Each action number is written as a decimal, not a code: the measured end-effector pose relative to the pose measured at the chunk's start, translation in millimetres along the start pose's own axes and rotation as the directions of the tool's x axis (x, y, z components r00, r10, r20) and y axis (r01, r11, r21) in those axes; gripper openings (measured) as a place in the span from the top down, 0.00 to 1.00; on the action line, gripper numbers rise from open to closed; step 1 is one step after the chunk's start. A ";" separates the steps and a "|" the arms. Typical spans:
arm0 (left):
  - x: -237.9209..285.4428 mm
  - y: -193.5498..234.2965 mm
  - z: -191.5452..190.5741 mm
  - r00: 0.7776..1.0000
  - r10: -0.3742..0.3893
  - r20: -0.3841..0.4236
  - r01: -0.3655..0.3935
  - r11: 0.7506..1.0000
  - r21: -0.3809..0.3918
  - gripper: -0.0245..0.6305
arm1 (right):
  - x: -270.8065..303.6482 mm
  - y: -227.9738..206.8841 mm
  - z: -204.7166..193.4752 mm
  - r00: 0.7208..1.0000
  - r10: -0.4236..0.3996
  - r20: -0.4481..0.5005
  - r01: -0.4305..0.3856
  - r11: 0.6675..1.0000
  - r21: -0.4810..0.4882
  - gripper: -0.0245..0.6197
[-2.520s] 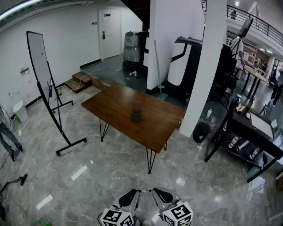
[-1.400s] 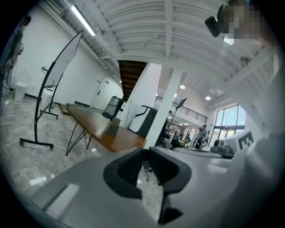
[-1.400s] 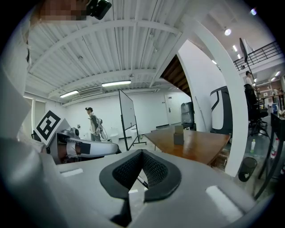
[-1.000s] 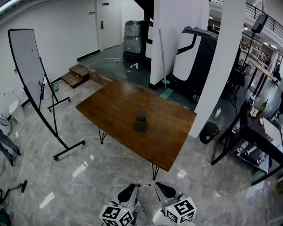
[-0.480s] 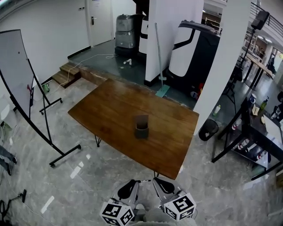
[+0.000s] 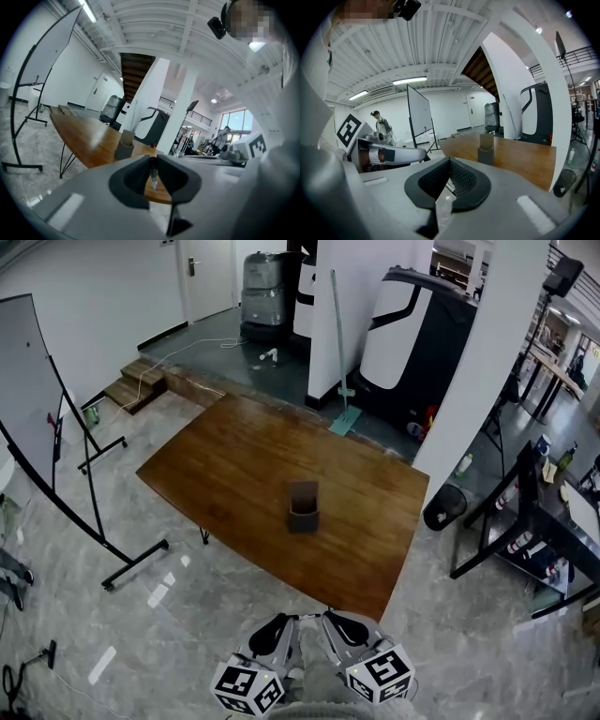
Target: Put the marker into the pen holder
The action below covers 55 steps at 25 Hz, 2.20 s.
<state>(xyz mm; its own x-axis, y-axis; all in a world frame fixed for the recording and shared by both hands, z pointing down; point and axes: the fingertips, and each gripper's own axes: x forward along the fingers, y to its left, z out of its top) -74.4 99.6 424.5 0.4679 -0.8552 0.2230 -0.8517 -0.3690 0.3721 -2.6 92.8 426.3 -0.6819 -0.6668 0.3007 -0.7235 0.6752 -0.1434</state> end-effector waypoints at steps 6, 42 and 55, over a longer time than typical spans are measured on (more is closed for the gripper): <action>32.8 20.2 20.7 1.000 0.016 0.004 -0.016 1.000 0.021 0.89 | 32.5 -27.8 18.6 1.000 0.014 0.022 -0.014 1.000 0.009 0.96; 199.6 82.1 92.4 1.000 0.014 -0.013 -0.013 0.997 0.071 0.89 | 167.4 -177.7 69.4 1.000 0.004 0.003 -0.004 0.998 0.061 0.96; 205.5 97.9 90.5 0.998 -0.019 -0.063 0.021 0.999 0.035 0.89 | 178.7 -169.1 57.9 0.998 -0.014 -0.062 0.019 0.996 0.087 0.96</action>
<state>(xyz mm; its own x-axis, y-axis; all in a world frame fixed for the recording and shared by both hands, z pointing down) -83.0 -145.1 425.3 0.4978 -0.8235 0.2720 -0.8493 -0.3994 0.3451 -8.3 -158.7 449.7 -0.6640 -0.6552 0.3603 -0.7430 0.6323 -0.2195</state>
